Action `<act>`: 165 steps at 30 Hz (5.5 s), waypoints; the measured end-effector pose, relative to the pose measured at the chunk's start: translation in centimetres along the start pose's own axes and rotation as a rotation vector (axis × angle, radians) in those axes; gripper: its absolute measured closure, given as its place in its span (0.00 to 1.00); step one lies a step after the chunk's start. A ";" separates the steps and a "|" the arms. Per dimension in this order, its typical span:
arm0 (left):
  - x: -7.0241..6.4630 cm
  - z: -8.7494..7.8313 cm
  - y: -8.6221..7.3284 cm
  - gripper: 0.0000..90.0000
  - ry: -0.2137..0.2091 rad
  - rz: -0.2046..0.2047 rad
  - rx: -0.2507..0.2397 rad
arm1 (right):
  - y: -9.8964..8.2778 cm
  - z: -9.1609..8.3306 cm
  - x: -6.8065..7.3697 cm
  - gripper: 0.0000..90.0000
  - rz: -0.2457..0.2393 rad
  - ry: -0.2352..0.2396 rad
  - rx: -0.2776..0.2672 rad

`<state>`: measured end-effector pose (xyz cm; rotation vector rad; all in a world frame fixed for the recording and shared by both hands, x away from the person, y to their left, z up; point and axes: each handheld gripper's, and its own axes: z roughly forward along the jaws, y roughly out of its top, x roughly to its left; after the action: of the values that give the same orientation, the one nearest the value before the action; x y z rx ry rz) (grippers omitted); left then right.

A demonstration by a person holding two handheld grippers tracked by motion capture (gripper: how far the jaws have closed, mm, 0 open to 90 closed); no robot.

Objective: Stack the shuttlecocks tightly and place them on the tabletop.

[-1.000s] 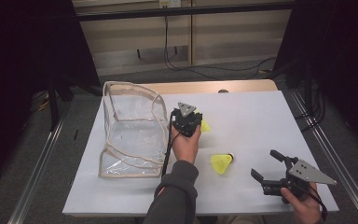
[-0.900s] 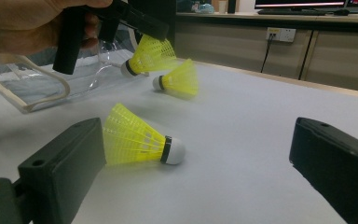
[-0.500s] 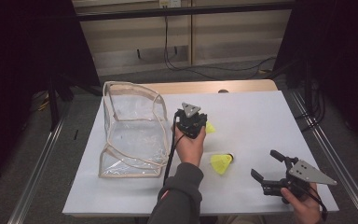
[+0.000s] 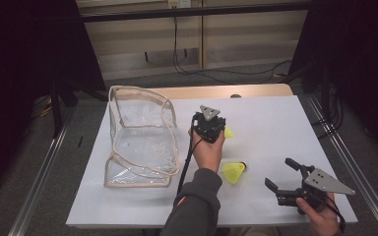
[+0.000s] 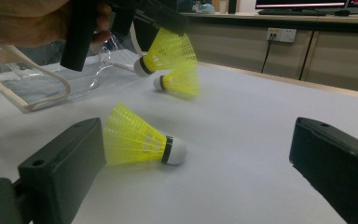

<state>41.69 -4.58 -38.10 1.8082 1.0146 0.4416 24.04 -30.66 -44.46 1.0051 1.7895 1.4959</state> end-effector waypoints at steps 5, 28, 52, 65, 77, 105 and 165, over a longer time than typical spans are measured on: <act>0.3 0.8 -0.3 0.94 0.011 -0.004 0.002 | 0.0 0.0 0.0 0.03 0.001 0.001 -0.002; 3.1 1.8 -1.9 0.93 0.055 0.063 0.047 | 0.0 0.0 -0.1 0.03 -0.001 0.002 -0.002; 3.7 2.2 -3.3 0.92 0.056 0.090 0.069 | -0.1 0.0 -0.1 0.03 -0.005 0.000 0.000; 3.8 1.9 -3.2 0.92 0.066 0.112 0.079 | -0.1 0.0 -0.1 0.03 -0.002 0.001 0.001; 4.1 1.5 -3.4 0.92 0.077 0.128 0.093 | -0.1 -0.1 -0.1 0.03 -0.004 0.000 -0.002; 4.0 1.5 -3.9 0.84 0.055 0.113 0.120 | -0.1 0.0 0.0 0.03 -0.011 0.004 0.003; 4.5 1.0 -3.8 0.74 0.077 0.060 0.112 | -0.1 0.0 0.0 0.03 -0.014 0.006 0.001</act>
<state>43.30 -0.92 -42.47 1.9379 1.0582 0.5031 24.04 -30.69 -44.52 0.9879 1.7984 1.4911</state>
